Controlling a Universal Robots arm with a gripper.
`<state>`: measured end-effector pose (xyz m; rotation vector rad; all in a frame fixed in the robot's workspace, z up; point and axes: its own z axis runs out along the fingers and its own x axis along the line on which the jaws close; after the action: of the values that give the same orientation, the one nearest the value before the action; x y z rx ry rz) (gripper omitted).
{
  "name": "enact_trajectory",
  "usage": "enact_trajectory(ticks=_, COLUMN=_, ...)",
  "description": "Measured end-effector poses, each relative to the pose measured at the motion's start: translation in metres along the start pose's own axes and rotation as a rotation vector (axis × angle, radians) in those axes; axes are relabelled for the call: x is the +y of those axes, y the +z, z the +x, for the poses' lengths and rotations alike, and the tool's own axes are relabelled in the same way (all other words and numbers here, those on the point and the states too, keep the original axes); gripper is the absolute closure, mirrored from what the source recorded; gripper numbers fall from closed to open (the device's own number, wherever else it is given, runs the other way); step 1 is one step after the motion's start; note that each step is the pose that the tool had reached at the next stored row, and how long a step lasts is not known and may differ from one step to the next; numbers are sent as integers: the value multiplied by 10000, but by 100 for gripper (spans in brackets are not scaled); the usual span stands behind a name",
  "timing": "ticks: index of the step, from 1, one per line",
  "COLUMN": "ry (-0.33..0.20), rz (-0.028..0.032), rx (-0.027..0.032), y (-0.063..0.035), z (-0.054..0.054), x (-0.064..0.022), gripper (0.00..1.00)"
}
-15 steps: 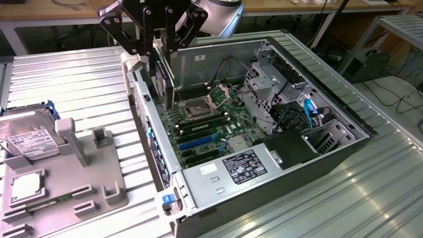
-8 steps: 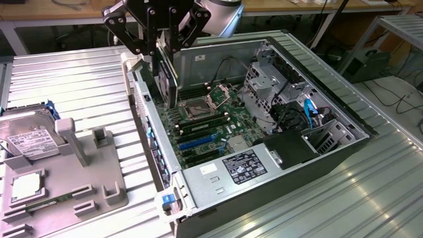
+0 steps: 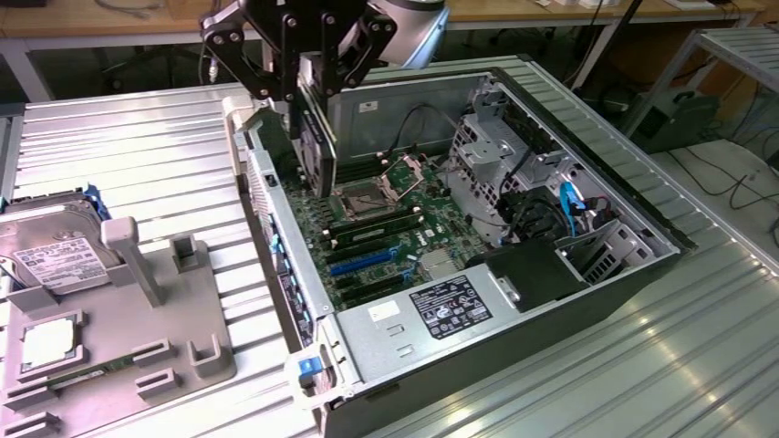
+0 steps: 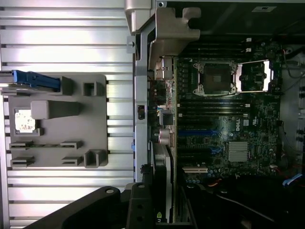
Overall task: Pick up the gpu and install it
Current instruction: 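Pick up the gpu and move the gpu toward the slot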
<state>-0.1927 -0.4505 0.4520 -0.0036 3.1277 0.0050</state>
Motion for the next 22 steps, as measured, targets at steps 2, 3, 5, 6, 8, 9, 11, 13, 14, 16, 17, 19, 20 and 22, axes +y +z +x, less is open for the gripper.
enact_trajectory(ticks=2, ry=0, rz=0, rx=0, y=1, z=-11, x=0, gripper=72)
enact_trajectory(ticks=3, ry=0, rz=1, rx=0, y=1, z=-19, x=0, gripper=72)
enact_trajectory(ticks=5, ry=0, rz=1, rx=0, y=2, z=-33, x=0, gripper=72)
enact_trajectory(ticks=6, ry=0, rz=1, rx=1, y=2, z=-39, x=0, gripper=72)
enact_trajectory(ticks=8, ry=0, rz=1, rx=0, y=4, z=-57, x=0, gripper=72)
enact_trajectory(ticks=9, ry=0, rz=1, rx=0, y=4, z=-62, x=0, gripper=72)
enact_trajectory(ticks=11, ry=0, rz=2, rx=1, y=5, z=-75, x=0, gripper=72)
enact_trajectory(ticks=13, ry=0, rz=1, rx=0, y=6, z=-85, x=0, gripper=72)
enact_trajectory(ticks=14, ry=0, rz=1, rx=0, y=7, z=-91, x=0, gripper=72)
enact_trajectory(ticks=16, ry=0, rz=2, rx=0, y=8, z=-103, x=0, gripper=72)
enact_trajectory(ticks=17, ry=0, rz=2, rx=0, y=8, z=-110, x=0, gripper=72)
enact_trajectory(ticks=19, ry=0, rz=3, rx=1, y=9, z=-125, x=0, gripper=72)
enact_trajectory(ticks=20, ry=0, rz=2, rx=0, y=10, z=-131, x=0, gripper=72)
enact_trajectory(ticks=22, ry=0, rz=3, rx=0, y=11, z=-143, x=0, gripper=72)
